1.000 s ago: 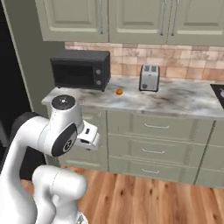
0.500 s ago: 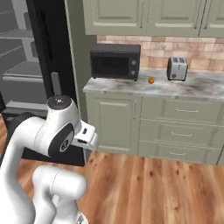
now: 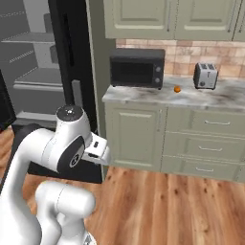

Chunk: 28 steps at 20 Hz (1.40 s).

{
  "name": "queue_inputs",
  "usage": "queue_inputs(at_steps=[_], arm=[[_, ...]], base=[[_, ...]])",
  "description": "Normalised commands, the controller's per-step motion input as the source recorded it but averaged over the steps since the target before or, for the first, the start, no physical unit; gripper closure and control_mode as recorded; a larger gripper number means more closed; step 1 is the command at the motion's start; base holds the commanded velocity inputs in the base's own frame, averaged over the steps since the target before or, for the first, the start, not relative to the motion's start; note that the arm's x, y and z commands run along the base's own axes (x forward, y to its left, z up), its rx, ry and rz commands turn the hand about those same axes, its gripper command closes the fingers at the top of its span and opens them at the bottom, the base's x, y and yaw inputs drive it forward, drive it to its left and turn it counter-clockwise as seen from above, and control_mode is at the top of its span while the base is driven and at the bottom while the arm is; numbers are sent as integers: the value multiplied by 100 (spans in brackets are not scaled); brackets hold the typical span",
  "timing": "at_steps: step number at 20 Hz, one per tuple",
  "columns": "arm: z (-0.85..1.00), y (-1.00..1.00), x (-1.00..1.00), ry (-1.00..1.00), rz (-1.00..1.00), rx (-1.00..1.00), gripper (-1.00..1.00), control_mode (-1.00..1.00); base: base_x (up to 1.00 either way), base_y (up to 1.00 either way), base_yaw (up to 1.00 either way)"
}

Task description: Open the fridge, remove the tangerine, avocado, and shrimp, and place them on any counter.

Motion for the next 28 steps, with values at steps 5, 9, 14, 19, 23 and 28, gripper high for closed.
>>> queue_inputs(at_steps=[5, 9, 14, 19, 23, 28], arm=[[0, 0, 0, 0, 0, 0, -100, 100], [0, 0, 0, 0, 0, 0, -100, 100], [0, 0, 0, 0, 0, 0, -100, 100], [0, 0, 0, 0, 0, 0, -100, 100], [0, 0, 0, 0, 0, 0, -100, 100], [0, 0, 0, 0, 0, 0, -100, 100]], base=[[57, 100, -4], [69, 100, -2], [64, 100, -2], [44, 91, -1], [89, 41, 0], [100, -3, 0]])
